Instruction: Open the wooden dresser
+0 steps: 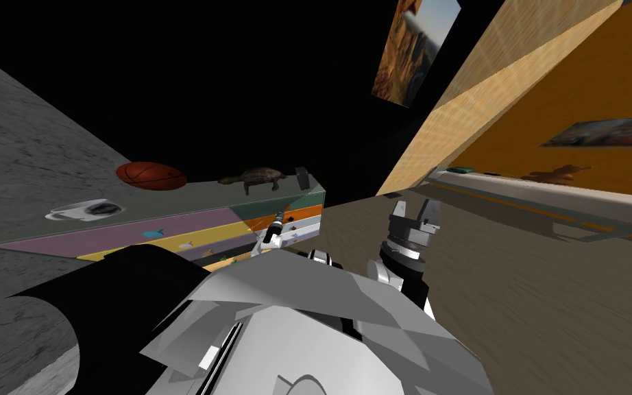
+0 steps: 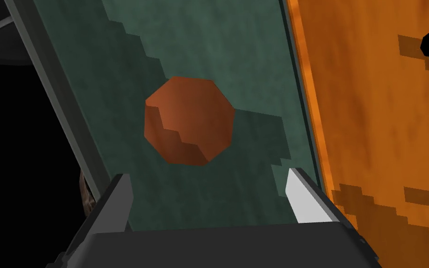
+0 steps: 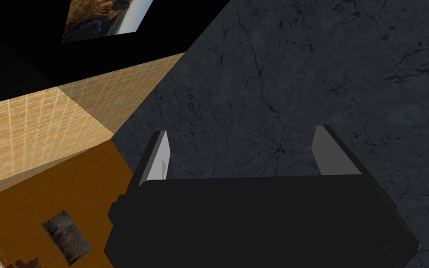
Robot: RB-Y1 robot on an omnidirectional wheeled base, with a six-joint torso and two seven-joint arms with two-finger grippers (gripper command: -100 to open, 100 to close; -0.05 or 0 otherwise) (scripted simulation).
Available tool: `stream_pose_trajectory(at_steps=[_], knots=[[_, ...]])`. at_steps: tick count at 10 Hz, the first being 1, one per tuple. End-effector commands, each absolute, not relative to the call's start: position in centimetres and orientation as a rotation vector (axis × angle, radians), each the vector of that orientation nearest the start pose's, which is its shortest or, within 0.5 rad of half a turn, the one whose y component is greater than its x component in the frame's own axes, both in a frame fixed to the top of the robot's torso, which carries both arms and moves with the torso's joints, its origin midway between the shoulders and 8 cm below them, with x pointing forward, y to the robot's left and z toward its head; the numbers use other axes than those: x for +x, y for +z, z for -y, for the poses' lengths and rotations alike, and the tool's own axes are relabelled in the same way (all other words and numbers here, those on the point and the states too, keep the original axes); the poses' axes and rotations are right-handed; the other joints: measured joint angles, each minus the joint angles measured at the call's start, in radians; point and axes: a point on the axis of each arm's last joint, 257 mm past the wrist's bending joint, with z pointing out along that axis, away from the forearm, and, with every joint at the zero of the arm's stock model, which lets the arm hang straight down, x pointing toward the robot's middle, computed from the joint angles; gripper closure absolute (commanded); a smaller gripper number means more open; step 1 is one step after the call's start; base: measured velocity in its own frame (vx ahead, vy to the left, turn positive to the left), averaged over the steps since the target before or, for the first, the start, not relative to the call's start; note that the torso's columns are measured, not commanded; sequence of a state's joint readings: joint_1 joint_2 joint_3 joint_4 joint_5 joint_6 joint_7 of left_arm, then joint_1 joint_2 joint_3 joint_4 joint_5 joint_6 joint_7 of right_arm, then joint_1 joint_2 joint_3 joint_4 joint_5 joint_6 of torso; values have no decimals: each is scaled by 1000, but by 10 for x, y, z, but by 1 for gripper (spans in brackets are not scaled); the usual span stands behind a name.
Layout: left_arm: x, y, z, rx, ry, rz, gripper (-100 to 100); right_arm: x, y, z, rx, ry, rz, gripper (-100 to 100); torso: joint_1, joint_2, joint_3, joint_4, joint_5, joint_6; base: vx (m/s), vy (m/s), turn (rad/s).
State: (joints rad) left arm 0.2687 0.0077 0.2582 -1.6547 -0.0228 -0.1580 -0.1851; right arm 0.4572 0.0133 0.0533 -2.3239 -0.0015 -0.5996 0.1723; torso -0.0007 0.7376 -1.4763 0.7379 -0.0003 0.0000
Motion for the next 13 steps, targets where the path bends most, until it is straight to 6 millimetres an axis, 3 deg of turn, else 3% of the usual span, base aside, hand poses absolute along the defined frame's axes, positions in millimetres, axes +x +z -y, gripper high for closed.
stream_pose_trajectory(at_steps=[1, 2, 8, 9, 13], knots=[[434, -265, -402, -1173, -738, -1117, -100, 319, 74, 255, 475, 1243, -503, 0, 2, 1, 0, 0, 0, 0, 4, -6, -1], [434, -265, -402, -1173, -738, -1117, 100, 319, 74, 255, 475, 1243, -503, 0, 3, 2, 1, 0, 1, 0, 0, 0, 0], [430, -260, -399, -1170, -739, -1119, 100, 319, 74, 255, 475, 1244, -503, 0, 2, 0, 0, 0, 1, 0, -125, -82, 5], [431, -255, -406, -1140, -723, -1137, -100, 319, 74, 255, 475, 1243, -503, 0, 4, -4, -2, -1, 1, 0, -14, -10, -2], [433, -243, -424, -1067, -682, -1180, -100, 319, 74, 255, 475, 1243, -503, 0, 1, 0, 0, 0, 0, 0, 19, 12, -1]])
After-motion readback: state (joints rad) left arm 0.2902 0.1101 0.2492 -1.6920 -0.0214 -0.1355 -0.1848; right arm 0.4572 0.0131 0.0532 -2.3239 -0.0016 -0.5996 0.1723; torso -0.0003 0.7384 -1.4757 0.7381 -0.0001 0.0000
